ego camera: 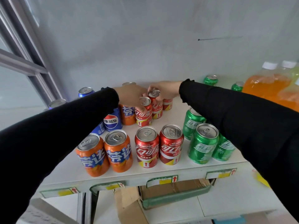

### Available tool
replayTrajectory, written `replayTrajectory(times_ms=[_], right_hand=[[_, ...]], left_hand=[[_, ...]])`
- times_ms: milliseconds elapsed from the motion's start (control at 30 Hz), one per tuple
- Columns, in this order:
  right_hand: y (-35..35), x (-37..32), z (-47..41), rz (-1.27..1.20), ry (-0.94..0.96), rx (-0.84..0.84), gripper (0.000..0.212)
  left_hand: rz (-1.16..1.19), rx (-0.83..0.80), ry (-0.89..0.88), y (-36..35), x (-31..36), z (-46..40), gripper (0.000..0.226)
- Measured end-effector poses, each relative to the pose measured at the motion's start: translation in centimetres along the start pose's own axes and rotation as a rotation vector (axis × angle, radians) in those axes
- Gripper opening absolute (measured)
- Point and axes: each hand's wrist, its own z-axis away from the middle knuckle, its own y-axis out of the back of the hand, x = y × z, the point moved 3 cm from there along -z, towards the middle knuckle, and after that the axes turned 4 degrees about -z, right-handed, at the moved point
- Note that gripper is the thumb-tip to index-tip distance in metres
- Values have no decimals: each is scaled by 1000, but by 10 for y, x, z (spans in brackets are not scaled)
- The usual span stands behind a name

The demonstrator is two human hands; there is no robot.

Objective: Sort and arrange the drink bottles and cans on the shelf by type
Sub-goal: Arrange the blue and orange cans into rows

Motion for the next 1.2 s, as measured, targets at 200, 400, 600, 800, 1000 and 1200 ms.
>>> replayTrajectory(times_ms=[200,400,600,800,1000,1200], right_hand=[[14,8,33,-177,4,-30,44],[12,-2,65,-195,26,-212,42],[-1,-3,75,-166,22,-237,46],[-5,-3,75,-173,6,-249,53],[12,-15,74,-125,-14,-232,64],[37,-77,69,-137,168,146,41]], left_hand=[[24,13,-29,9,-3,19,58],[25,-60,-54,3,11,35,49],[27,-53,-65,-6,17,34,62],[60,-99,-47,-7,13,35,64],[353,-103,-13,26,-17,56,39],[255,27,95,64,-81,90,49]])
